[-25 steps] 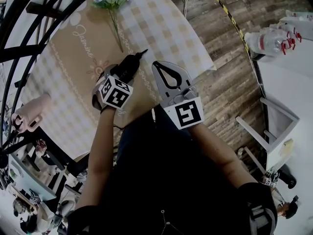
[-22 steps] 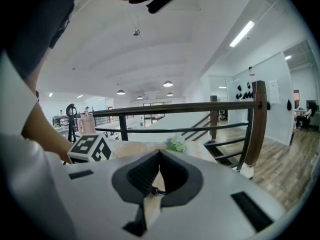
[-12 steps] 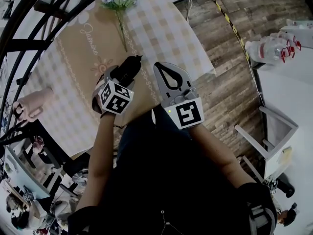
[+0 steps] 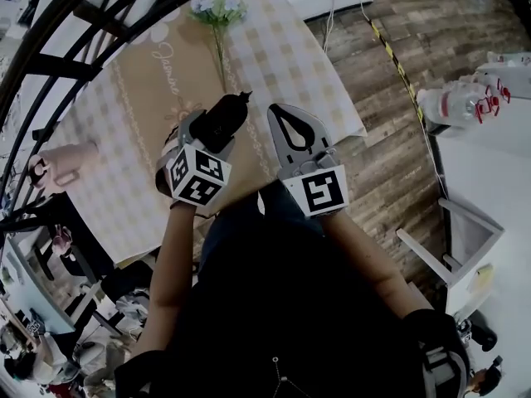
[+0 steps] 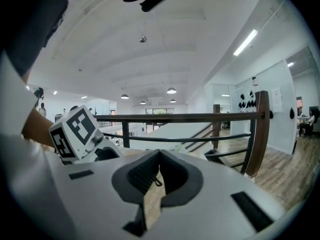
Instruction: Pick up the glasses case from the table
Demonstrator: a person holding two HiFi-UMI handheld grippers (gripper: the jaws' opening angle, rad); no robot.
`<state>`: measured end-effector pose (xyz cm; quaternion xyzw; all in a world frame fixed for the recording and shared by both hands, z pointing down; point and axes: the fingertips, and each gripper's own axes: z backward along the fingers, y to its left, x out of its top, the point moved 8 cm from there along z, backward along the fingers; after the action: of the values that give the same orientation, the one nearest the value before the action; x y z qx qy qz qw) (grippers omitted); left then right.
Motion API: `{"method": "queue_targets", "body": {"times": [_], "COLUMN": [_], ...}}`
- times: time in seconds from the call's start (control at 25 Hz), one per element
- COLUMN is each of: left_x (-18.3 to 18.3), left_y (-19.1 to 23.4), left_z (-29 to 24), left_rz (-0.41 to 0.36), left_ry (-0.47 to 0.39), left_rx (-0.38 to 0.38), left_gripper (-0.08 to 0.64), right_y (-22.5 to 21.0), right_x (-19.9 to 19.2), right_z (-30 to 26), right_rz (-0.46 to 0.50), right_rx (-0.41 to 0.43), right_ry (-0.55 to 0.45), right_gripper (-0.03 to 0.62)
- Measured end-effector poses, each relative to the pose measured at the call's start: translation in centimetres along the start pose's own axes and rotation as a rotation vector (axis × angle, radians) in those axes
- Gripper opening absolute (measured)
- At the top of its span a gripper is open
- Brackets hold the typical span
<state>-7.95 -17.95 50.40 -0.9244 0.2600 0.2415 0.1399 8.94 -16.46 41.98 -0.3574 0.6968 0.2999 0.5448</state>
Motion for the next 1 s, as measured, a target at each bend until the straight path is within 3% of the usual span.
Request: {"method": "queue_targets", "body": {"times": [1.0], "left_x": [5.1], "left_y": [1.3], "left_z": [13.6], "left_rz": [0.027], "left_ry": [-0.358], "left_rx": [0.306], "left_gripper": [0.353], "right_y": [1.4], "right_x": [5.7], "right_z": [0.8], "right_rz": [0.122], "right_rx": [0.024], "right_ry": [-0.122], "right_gripper": [0.011]}}
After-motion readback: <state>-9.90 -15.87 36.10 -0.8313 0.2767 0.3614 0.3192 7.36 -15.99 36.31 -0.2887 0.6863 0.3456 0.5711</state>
